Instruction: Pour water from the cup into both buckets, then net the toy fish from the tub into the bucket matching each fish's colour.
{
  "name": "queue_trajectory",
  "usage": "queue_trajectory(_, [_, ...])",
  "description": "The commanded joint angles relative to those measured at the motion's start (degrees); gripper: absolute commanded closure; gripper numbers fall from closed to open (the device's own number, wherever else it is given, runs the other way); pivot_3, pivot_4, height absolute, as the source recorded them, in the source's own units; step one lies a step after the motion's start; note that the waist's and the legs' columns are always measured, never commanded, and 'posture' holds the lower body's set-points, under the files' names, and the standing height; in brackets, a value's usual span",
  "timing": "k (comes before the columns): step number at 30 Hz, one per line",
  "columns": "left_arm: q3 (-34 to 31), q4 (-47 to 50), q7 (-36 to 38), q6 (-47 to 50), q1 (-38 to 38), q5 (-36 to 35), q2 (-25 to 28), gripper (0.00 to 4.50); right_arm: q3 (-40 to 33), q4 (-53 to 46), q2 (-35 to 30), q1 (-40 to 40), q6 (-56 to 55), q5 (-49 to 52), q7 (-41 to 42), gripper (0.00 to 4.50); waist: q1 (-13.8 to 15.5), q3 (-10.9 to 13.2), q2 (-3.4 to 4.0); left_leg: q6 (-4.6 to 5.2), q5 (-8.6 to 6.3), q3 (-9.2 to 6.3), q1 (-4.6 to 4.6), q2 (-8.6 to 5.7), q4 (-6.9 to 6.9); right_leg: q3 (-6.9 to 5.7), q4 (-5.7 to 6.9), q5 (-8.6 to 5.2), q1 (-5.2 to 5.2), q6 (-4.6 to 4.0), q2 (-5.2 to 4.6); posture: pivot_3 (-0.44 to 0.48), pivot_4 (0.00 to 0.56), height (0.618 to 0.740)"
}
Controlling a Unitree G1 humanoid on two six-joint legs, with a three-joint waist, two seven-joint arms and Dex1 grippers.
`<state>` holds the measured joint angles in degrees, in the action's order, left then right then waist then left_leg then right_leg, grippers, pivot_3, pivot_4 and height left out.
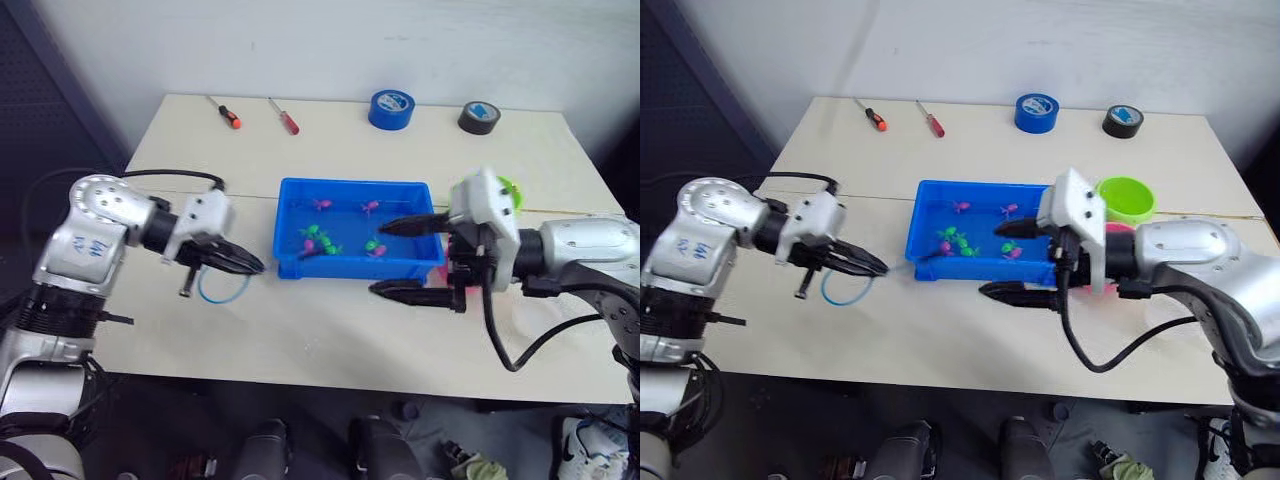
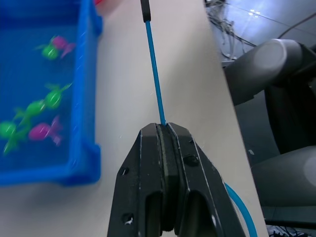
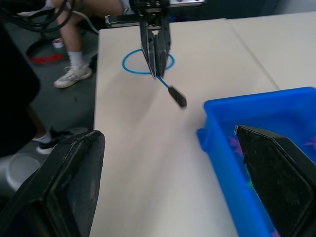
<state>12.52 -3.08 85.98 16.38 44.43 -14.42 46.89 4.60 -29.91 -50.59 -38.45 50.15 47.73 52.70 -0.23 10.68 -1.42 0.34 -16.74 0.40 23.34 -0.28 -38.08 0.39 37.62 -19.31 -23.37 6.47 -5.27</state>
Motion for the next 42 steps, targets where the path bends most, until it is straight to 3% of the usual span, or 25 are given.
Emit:
queue_trajectory(1, [2.0, 2.0, 0.5, -0.4, 1.6, 0.1, -2.7, 4.43, 3.6, 1.0, 2.3, -3.7, 0.5, -3.0, -0.5, 0.0, 0.0, 0.0, 0.0, 0.03, 0.01, 0.0, 0.0, -0.02, -0.01, 0.0, 0.02, 0.0, 0.0, 0.0, 0.0, 0.0, 0.15, 0.74])
queue_trajectory(3, [2.6, 1.4, 0.3, -1.1, 2.2, 0.8, -3.6, 4.43, 5.4, 1.7, 3.5, -4.5, 0.2, -5.1, -0.8, 0.0, 0.0, 0.0, 0.0, 0.06, 0.01, 0.01, 0.02, -0.04, -0.01, -0.02, 0.04, 0.0, -0.02, 0.0, 0.01, 0.0, 0.15, 0.74])
queue_trajectory(5, [2.9, 1.2, 0.5, -1.8, 2.4, 1.2, -3.8, 4.5, 6.3, 2.0, 4.3, -4.8, 0.2, -6.4, -1.0, 0.55, 0.0, 0.0, 0.0, 0.04, 0.02, 0.0, 0.03, -0.02, -0.01, -0.06, 0.05, 0.0, -0.04, 0.0, 0.07, 0.0, 0.15, 0.74])
queue_trajectory(10, [3.1, 1.0, 0.2, -1.7, 3.5, 1.2, -4.8, 4.5, 8.6, 1.1, 3.7, -4.1, -0.8, -9.3, 1.1, 2.77, 0.1, 0.0, 0.0, -0.01, 0.05, 0.04, 0.07, -0.03, -0.03, -0.13, 0.11, 0.0, -0.08, 0.01, 0.1, 0.0, 0.15, 0.74])
queue_trajectory(27, [2.9, -0.2, -0.1, -3.1, 5.0, 1.5, -6.4, 4.5, 8.3, 0.8, 3.4, -2.9, -2.5, -13.6, 5.9, 2.77, 0.1, 0.0, 0.0, -0.03, 0.06, 0.06, 0.06, -0.01, -0.04, -0.13, 0.11, 0.0, -0.09, 0.01, 0.16, 0.0, 0.15, 0.74])
queue_trajectory(32, [2.7, -0.3, -0.4, -2.2, 5.2, 1.0, -6.8, 4.5, 7.7, 0.9, 3.8, -2.6, -3.0, -13.8, 5.4, 4.44, 0.1, 0.0, 0.0, -0.03, 0.07, 0.05, 0.07, -0.01, -0.04, -0.12, 0.1, 0.0, -0.08, 0.01, 0.15, 0.0, 0.15, 0.74])
queue_trajectory(35, [2.0, -0.6, -0.9, -0.2, 5.6, 0.0, -7.4, 4.5, 7.1, 0.8, 3.9, -2.4, -3.1, -14.0, 5.1, 4.44, 0.1, 0.0, 0.0, -0.04, 0.07, 0.04, 0.07, -0.01, -0.05, -0.12, 0.11, 0.0, -0.08, 0.01, 0.15, 0.0, 0.15, 0.74])
queue_trajectory(38, [0.2, -0.5, -1.9, 3.9, 5.9, -2.4, -8.1, 3.57, 6.1, 0.3, 4.0, -2.2, -3.0, -13.8, 4.8, 4.5, 0.1, 0.0, 0.0, -0.03, 0.06, 0.05, 0.07, -0.02, -0.05, -0.14, 0.12, 0.0, -0.08, 0.01, 0.16, 0.0, 0.15, 0.74])
queue_trajectory(42, [-6.2, 0.9, -4.4, 13.7, 4.5, -10.0, -7.8, 1.71, 2.8, -1.6, 2.8, -1.5, -1.9, -12.4, 4.0, 4.5, 0.0, 0.0, 0.0, -0.04, 0.07, 0.05, 0.07, 0.01, -0.04, -0.12, 0.13, 0.0, -0.09, 0.01, 0.17, 0.0, 0.15, 0.74])
